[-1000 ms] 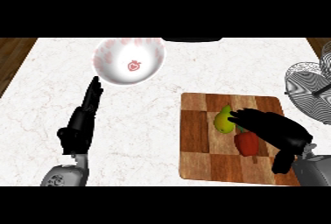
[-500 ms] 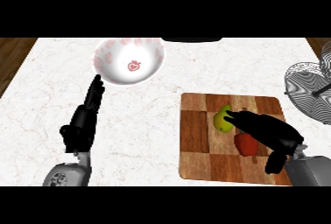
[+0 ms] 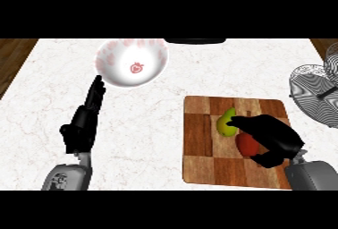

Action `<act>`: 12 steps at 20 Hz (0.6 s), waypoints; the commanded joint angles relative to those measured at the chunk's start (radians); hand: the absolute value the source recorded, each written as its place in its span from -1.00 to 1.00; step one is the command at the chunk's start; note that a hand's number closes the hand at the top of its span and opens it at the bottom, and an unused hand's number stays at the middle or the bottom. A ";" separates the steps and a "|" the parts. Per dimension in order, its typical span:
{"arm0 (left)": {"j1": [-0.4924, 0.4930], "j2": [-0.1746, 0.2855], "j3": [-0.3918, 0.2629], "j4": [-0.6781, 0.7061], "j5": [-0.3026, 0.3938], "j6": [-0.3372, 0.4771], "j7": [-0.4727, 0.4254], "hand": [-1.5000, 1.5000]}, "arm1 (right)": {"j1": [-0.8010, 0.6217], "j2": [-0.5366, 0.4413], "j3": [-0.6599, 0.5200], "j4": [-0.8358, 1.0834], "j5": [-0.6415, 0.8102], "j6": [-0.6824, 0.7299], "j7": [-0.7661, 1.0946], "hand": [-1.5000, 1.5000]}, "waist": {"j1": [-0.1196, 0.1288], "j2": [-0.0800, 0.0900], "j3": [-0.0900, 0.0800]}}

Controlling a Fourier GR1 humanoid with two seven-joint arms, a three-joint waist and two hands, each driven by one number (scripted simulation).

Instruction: Pick the bell pepper from the cutting board and place it in the tiered basket

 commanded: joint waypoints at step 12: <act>0.031 -0.014 -0.026 -0.046 -0.027 0.017 0.022 0.00 | 0.067 0.030 -0.210 -0.004 0.221 0.071 0.626 1.00 | -0.002 0.006 0.006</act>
